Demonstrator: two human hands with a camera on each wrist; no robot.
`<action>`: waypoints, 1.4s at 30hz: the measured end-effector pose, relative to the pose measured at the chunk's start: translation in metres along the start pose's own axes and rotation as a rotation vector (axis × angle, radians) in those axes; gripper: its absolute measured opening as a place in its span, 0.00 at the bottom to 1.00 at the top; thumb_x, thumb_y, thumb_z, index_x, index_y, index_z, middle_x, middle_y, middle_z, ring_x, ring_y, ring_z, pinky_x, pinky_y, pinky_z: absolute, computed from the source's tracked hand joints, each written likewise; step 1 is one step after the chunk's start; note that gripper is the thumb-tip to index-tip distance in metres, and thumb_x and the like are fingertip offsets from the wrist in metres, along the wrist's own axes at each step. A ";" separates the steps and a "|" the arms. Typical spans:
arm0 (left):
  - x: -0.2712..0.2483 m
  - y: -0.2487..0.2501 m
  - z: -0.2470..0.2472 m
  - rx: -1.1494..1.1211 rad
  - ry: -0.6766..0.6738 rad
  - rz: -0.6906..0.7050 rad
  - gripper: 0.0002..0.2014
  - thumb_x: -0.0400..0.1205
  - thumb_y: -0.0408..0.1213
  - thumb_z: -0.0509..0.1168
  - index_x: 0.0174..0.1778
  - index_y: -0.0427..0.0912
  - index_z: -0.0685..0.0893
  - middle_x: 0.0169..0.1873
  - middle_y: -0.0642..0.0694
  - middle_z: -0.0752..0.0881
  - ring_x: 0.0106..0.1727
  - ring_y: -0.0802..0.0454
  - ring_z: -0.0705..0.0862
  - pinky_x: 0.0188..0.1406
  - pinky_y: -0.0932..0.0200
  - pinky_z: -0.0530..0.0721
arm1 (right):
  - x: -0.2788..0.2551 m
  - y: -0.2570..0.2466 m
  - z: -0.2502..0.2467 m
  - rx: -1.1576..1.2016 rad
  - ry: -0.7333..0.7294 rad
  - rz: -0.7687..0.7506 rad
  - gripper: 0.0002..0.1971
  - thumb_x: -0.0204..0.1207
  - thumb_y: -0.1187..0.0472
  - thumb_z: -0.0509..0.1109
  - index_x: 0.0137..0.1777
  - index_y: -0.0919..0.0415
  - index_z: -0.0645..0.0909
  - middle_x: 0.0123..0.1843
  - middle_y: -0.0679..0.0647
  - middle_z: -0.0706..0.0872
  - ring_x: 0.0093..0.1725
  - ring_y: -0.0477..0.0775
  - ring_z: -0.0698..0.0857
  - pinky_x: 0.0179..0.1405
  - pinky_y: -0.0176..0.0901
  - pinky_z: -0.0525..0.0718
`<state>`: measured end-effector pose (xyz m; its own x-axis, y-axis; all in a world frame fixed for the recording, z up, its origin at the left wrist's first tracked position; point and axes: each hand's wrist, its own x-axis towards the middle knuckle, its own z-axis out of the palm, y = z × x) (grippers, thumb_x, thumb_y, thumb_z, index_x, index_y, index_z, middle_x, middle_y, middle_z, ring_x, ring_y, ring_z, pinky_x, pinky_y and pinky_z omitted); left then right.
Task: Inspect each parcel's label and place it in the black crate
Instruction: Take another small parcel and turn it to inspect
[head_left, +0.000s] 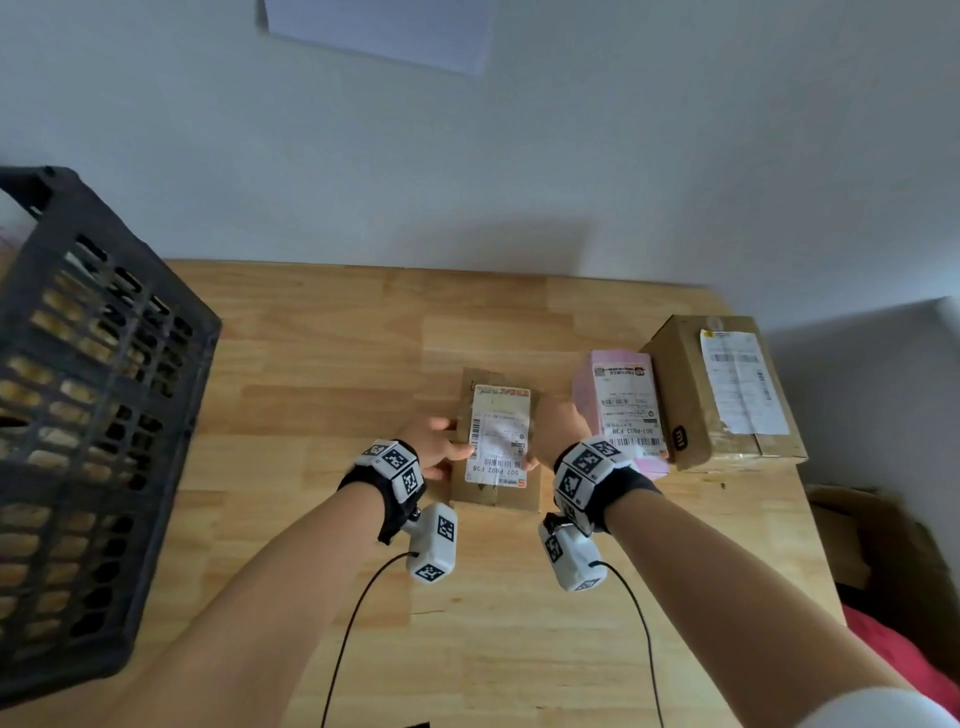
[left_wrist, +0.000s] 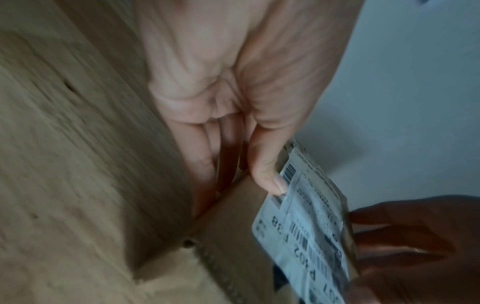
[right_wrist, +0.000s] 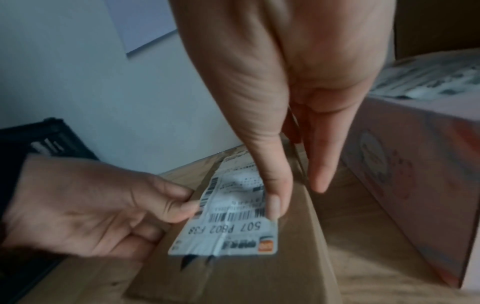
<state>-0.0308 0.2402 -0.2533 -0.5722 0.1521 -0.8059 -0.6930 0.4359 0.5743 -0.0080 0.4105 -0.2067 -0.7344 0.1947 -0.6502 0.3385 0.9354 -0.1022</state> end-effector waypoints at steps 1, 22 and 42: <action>0.002 0.001 0.004 -0.007 0.009 0.007 0.36 0.74 0.28 0.73 0.78 0.38 0.67 0.71 0.38 0.77 0.71 0.41 0.77 0.61 0.47 0.81 | -0.001 0.003 0.001 -0.022 0.058 -0.042 0.43 0.67 0.56 0.80 0.76 0.72 0.62 0.70 0.67 0.74 0.67 0.60 0.80 0.63 0.43 0.79; 0.021 0.025 0.056 -0.105 0.014 0.010 0.33 0.77 0.29 0.72 0.78 0.40 0.69 0.70 0.37 0.79 0.71 0.40 0.77 0.64 0.41 0.81 | -0.002 0.057 0.000 0.047 0.221 -0.059 0.44 0.79 0.67 0.65 0.84 0.60 0.36 0.85 0.59 0.35 0.84 0.64 0.36 0.80 0.68 0.47; -0.019 0.018 0.087 0.166 0.249 0.108 0.19 0.85 0.48 0.59 0.62 0.37 0.80 0.57 0.39 0.82 0.59 0.38 0.83 0.54 0.44 0.87 | -0.031 0.092 -0.026 0.184 0.070 -0.248 0.36 0.80 0.54 0.65 0.83 0.60 0.53 0.86 0.56 0.46 0.85 0.57 0.46 0.82 0.53 0.50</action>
<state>0.0064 0.3224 -0.2402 -0.7423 -0.0076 -0.6700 -0.5531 0.5714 0.6063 0.0310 0.4983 -0.1766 -0.8442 -0.0071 -0.5359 0.2402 0.8889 -0.3901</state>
